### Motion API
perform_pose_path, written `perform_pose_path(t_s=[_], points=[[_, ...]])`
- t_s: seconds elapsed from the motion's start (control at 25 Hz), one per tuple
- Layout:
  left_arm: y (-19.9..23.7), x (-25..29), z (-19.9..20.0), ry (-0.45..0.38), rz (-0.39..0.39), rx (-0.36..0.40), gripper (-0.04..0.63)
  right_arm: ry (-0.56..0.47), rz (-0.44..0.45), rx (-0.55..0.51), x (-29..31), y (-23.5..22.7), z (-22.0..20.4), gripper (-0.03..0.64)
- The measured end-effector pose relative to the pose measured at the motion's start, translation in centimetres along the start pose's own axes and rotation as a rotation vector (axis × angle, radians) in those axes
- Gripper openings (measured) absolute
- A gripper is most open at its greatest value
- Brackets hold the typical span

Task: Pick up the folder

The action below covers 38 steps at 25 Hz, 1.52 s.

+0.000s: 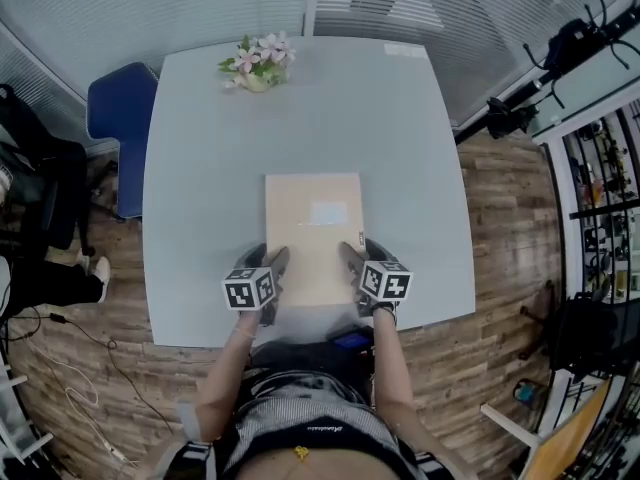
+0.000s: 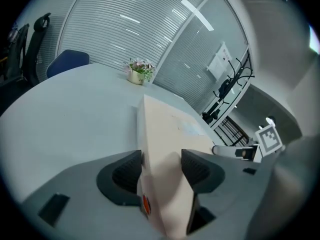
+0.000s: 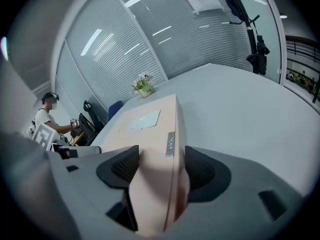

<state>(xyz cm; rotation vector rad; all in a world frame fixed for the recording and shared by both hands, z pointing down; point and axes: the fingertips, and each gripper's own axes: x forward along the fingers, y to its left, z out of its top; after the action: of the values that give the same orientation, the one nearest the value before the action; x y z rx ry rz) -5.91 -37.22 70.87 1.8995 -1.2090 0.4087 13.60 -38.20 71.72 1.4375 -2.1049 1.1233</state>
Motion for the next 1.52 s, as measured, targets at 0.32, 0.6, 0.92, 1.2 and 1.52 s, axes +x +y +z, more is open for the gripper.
perform_pose_path(t_s=[0.32, 0.6, 0.92, 1.2, 1.52], points=[[0.8, 0.7, 0.2, -0.052, -0.018, -0.101, 0.242, -0.040, 0.019, 0.022, 0.7, -0.3, 0.1, 0.296], [0.6, 0.7, 0.4, -0.051, -0.026, -0.122, 0.241, -0.051, 0.044, 0.041, 0.5, -0.2, 0.5, 0.287], [0.4, -0.3, 1.0, -0.067, 0.018, -0.094, 0.236, -0.048, 0.009, 0.034, -0.3, 0.5, 0.8, 0.270], [-1.3, -2.9, 4.0, -0.142, -0.005, -0.046, 0.232, -0.122, -0.001, 0.004, -3.0, 2.7, 3.5, 0.265], [-4.5, -7.4, 8.8, -0.260, -0.032, 0.036, 0.227, -0.242, -0.012, -0.049, -7.7, 5.9, 8.0, 0.264]])
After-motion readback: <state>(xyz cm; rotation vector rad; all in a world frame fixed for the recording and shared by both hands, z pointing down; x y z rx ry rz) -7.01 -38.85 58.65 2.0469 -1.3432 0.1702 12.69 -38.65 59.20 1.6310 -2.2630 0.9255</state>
